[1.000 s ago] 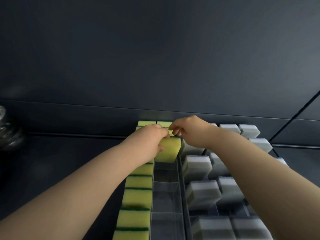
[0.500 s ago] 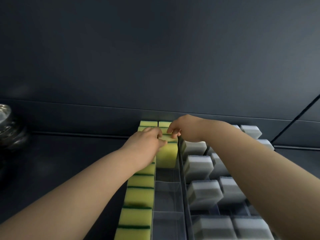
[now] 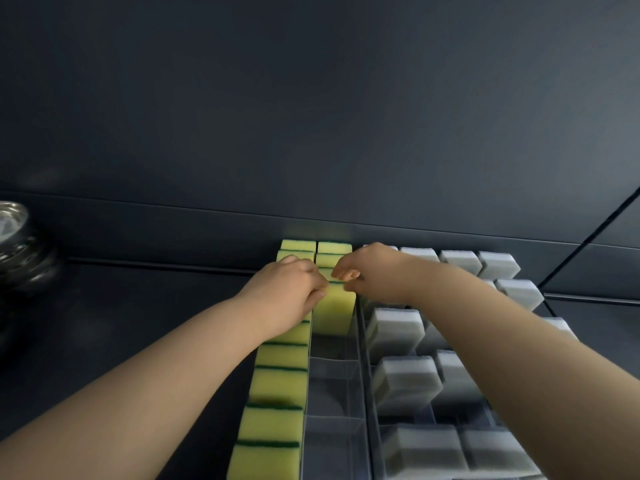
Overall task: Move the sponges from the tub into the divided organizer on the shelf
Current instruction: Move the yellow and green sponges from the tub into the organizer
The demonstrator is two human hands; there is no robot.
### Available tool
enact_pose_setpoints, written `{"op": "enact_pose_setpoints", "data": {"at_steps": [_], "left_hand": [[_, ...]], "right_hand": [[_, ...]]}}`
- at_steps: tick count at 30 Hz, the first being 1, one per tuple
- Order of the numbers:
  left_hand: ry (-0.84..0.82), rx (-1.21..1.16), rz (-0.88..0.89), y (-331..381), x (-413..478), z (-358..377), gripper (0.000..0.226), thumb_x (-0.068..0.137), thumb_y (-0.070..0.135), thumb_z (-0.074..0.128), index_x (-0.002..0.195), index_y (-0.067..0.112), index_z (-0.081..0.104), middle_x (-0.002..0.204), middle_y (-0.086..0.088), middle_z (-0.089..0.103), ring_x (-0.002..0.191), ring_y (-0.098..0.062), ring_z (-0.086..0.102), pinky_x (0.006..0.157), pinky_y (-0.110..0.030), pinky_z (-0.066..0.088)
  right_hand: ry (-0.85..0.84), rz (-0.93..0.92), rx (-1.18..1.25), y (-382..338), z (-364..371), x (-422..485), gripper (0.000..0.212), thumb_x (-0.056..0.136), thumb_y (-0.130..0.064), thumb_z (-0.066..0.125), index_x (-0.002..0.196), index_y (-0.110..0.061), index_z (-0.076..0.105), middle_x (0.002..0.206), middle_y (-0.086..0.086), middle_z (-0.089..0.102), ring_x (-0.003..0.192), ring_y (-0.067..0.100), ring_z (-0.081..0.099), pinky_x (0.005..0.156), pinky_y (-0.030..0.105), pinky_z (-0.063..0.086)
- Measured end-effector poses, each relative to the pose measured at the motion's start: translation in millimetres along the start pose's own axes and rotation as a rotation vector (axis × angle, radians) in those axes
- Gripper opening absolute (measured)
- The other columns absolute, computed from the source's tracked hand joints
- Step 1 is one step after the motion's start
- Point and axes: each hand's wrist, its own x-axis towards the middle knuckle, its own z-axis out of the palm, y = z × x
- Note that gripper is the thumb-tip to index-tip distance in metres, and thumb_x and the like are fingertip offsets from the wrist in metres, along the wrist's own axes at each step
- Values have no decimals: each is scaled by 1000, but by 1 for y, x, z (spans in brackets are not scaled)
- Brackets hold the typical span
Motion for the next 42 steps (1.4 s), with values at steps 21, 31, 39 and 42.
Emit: {"op": "enact_pose_setpoints", "data": {"at_steps": [21, 31, 39, 42], "left_hand": [[251, -214, -89, -7, -36, -56, 35, 95, 32, 43, 129, 29, 51, 127, 15, 50, 116, -6, 40, 89, -24, 37], [565, -10, 131, 133, -61, -101, 30, 91, 21, 55, 120, 15, 61, 107, 0, 65, 100, -23, 57, 70, -31, 46], [453, -90, 361, 338, -57, -36, 35, 86, 30, 48, 113, 16, 65, 99, 0, 68, 88, -23, 63, 69, -33, 52], [297, -263, 397, 409, -56, 18, 32, 90, 29, 53, 120, 23, 61, 109, 6, 64, 92, -17, 60, 74, -28, 47]], "right_hand": [[682, 79, 190, -33, 3, -54, 26, 88, -26, 61, 109, -11, 65, 109, 5, 63, 101, 21, 57, 84, 23, 40], [969, 96, 239, -21, -12, -209, 33, 87, -33, 56, 117, -21, 61, 121, -11, 54, 112, 3, 49, 94, 10, 35], [1013, 486, 214, 75, 54, -422, 45, 82, -44, 51, 121, -23, 59, 121, -11, 54, 112, 5, 50, 93, 18, 33], [992, 662, 290, 111, 96, -495, 39, 84, -35, 60, 122, -24, 57, 122, -7, 56, 109, 10, 53, 89, 19, 35]]}}
